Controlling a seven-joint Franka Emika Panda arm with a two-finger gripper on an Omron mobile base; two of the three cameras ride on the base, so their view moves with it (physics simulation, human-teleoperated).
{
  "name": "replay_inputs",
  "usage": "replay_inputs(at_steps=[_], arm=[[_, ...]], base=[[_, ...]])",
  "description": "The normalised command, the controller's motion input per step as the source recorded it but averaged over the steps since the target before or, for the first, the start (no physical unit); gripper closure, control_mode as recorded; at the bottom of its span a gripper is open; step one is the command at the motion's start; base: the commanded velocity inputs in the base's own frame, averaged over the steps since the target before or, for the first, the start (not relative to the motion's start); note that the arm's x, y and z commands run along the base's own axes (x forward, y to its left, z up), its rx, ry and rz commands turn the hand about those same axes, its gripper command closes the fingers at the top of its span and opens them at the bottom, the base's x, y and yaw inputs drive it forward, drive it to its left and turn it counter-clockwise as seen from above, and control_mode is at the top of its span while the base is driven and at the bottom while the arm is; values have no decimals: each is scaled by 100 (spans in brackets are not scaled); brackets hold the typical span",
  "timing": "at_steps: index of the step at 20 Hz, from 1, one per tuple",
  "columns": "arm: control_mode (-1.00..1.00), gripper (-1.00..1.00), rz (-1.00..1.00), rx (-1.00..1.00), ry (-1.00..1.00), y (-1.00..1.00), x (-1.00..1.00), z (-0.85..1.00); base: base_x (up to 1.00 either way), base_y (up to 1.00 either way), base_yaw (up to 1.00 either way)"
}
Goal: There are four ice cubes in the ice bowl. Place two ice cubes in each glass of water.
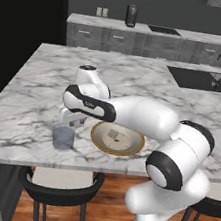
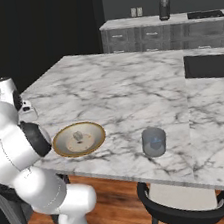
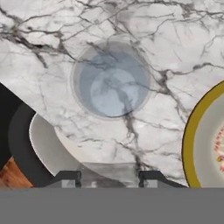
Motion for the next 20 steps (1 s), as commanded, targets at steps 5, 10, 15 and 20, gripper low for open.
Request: replay_inputs(at_steps=[5,10,15,20], arm=[[-100,100,0,0,1,19,48,-10],[-100,100,0,-1,11,30,43,-29],[-100,100,0,-3,10,44,36,-21],[-100,100,0,-6,10,12,38,-17]], base=[[0,0,0],[0,0,0],[0,0,0],[0,0,0]])
